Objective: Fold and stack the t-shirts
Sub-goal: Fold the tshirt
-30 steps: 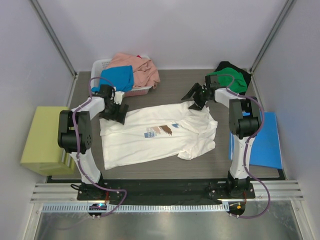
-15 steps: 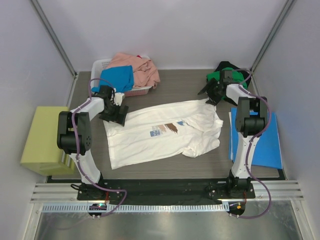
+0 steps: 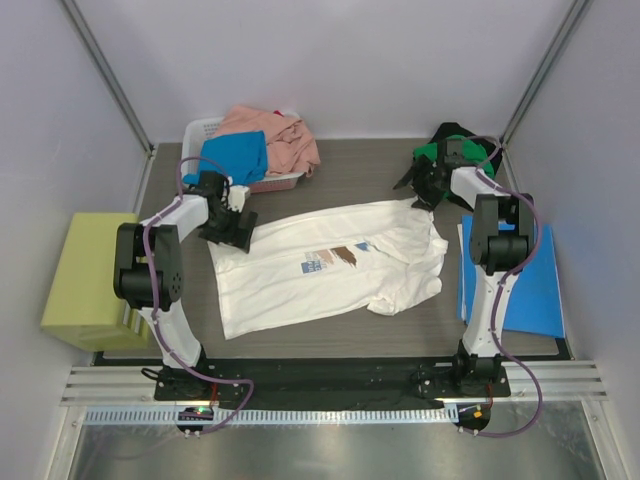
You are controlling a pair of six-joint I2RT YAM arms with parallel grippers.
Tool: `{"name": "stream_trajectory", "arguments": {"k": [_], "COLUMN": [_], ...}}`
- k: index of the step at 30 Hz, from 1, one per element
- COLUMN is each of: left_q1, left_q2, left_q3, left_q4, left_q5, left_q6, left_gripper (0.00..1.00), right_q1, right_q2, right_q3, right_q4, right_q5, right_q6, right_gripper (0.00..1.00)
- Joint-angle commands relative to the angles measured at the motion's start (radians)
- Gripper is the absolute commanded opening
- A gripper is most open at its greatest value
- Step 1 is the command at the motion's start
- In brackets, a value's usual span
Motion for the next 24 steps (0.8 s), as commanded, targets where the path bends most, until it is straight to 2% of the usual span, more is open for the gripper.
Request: {"name": "stream_trajectory", "arguments": {"k": [1, 5, 9, 17, 20, 24], "left_q1": [0.011, 0.034, 0.108, 0.105, 0.091, 0.079], "left_q2": [-0.046, 0.017, 0.163, 0.303, 0.274, 0.137], "left_q3": [-0.022, 0.000, 0.195, 0.548, 0.558, 0.423], "left_q4": [-0.028, 0.000, -0.055, -0.171, -0.216, -0.207], "left_q5": [-0.030, -0.064, -0.044, -0.046, -0.024, -0.004], "left_q6": [0.010, 0.024, 0.010, 0.001, 0.010, 0.046], "left_gripper": [1.00, 1.00, 1.00, 1.00, 1.00, 1.00], "right_q1": [0.033, 0.047, 0.072, 0.088, 0.088, 0.090], "right_q2": [-0.105, -0.176, -0.240, -0.271, -0.254, -0.248], "right_q3": [-0.036, -0.108, -0.200, -0.285, -0.277, -0.238], "right_q4": [-0.038, -0.003, 0.019, 0.044, 0.048, 0.041], "right_q5": [-0.008, -0.035, -0.041, -0.041, -0.036, -0.018], "right_q6": [-0.010, 0.011, 0.022, 0.019, 0.019, 0.017], "right_gripper": [0.81, 0.81, 0.81, 0.82, 0.82, 0.82]}}
